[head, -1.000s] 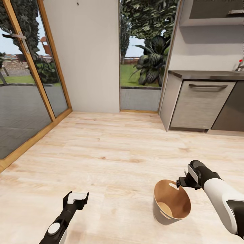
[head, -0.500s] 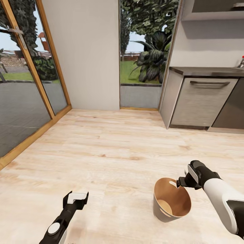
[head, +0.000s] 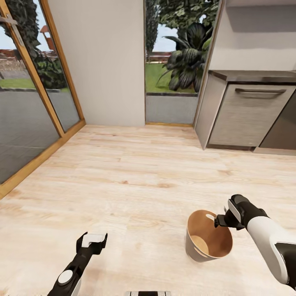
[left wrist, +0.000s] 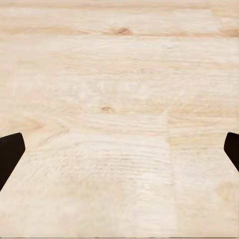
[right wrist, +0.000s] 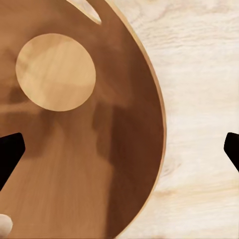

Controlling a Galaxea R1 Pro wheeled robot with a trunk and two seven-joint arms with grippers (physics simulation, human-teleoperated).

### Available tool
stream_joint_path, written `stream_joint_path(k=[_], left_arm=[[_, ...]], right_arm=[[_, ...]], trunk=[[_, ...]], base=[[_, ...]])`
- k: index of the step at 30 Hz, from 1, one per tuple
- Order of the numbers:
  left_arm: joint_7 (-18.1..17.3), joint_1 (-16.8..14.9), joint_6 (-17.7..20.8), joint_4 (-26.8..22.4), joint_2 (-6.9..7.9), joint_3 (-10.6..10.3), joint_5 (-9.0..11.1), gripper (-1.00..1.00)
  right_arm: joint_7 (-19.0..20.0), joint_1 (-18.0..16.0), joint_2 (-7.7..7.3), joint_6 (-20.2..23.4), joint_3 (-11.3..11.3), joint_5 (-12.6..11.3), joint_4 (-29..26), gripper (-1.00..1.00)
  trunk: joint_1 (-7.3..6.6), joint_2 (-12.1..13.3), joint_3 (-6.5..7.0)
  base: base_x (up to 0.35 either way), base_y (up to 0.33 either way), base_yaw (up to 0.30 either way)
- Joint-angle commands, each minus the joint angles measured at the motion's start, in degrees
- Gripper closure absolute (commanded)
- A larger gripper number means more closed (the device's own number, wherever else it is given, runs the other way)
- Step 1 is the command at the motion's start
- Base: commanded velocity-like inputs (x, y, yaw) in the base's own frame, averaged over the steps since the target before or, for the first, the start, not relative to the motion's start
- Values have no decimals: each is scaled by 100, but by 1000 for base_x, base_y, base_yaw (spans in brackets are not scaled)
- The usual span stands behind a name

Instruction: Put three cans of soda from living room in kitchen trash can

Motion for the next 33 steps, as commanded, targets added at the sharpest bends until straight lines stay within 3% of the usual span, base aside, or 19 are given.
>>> stream_joint_path(k=[1,4,33], left_arm=[[0,0,0,0,0,0,0,-100],[-1,0,1,0,0,0,0,-100],[8,0,114,-4,0,0,16,-100]], right_arm=[[0,0,0,0,0,0,0,-100],[0,0,-2,0,-4,3,0,-100],[0,0,7,0,0,-4,0,-100]], trunk=[[2,-2,-23],[10,-6,-89],[10,-6,-89]], base=[[0,0,0],[0,0,0],[-15,-43,0]])
